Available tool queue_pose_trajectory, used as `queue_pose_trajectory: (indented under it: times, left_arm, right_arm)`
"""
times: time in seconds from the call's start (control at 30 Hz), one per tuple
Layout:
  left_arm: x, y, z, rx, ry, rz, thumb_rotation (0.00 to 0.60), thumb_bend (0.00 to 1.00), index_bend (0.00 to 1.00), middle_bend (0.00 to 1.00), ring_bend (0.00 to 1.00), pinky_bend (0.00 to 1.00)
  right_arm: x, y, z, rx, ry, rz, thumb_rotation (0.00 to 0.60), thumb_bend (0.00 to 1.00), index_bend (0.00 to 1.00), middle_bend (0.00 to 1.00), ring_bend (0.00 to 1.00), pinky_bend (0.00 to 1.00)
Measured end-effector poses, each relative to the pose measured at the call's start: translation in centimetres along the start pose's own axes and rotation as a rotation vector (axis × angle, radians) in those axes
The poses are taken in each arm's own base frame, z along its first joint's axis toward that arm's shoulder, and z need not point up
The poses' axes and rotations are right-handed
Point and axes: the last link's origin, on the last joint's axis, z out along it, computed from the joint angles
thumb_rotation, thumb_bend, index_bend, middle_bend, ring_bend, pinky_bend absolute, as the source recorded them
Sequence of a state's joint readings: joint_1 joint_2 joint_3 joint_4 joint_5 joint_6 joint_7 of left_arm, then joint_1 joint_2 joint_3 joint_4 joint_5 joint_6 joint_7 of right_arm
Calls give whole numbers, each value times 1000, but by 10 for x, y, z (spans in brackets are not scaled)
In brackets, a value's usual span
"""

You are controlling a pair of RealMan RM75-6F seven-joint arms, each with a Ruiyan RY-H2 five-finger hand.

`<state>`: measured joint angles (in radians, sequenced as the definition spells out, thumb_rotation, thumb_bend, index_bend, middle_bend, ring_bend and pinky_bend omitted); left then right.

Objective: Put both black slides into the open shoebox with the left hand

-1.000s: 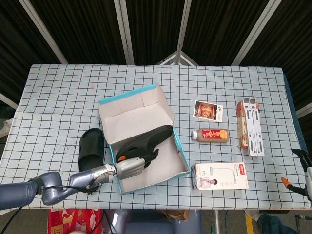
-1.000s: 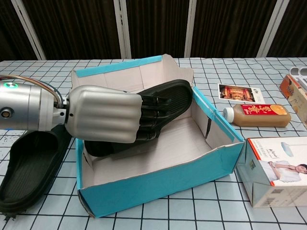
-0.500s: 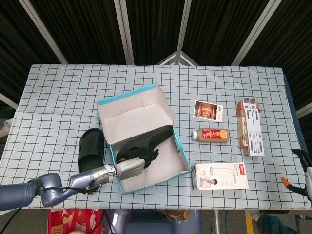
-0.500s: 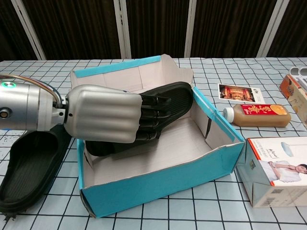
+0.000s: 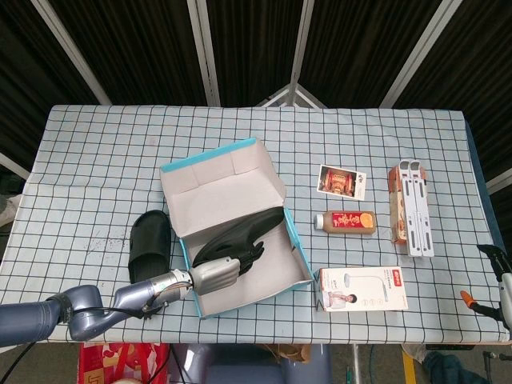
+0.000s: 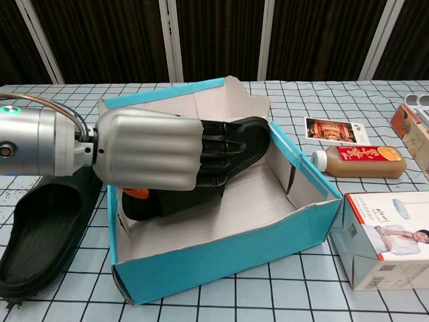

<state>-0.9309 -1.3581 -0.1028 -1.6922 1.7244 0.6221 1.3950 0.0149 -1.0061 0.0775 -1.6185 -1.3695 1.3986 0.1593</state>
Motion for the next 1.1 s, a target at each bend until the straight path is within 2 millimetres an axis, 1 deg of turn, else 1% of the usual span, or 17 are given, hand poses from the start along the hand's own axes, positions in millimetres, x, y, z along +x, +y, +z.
queue_pose_trajectory:
  times: [0.33, 0.7, 0.8, 0.87, 0.97, 1.1]
  left_arm:
    - [3, -5, 0, 22, -2, 14, 348, 213, 142, 135, 29, 48]
    - [14, -20, -7, 64, 14, -5, 345, 213, 142, 137, 29, 48]
    - [19, -26, -12, 86, 19, -28, 348, 213, 142, 149, 29, 48]
    - [24, -31, -14, 106, 24, -53, 345, 213, 141, 184, 29, 48]
    - [32, -41, -18, 151, 31, -121, 317, 213, 140, 237, 29, 48]
    - [37, -52, -30, 243, 15, -251, 246, 213, 139, 244, 29, 48]
  right_arm:
    - [0, 0, 0, -1, -2, -2, 600, 234, 172, 165, 219, 218]
    - [0, 0, 1, -3, -1, -3, 600, 233, 172, 165, 219, 218]
    - [0, 0, 0, -5, -1, -5, 600, 234, 173, 165, 219, 217]
    - [0, 0, 0, -7, 0, -6, 600, 234, 172, 165, 219, 218]
    - [0, 0, 0, -9, -1, -7, 600, 234, 172, 165, 219, 218]
    - [0, 0, 0, -10, 3, -7, 600, 234, 172, 165, 219, 217]
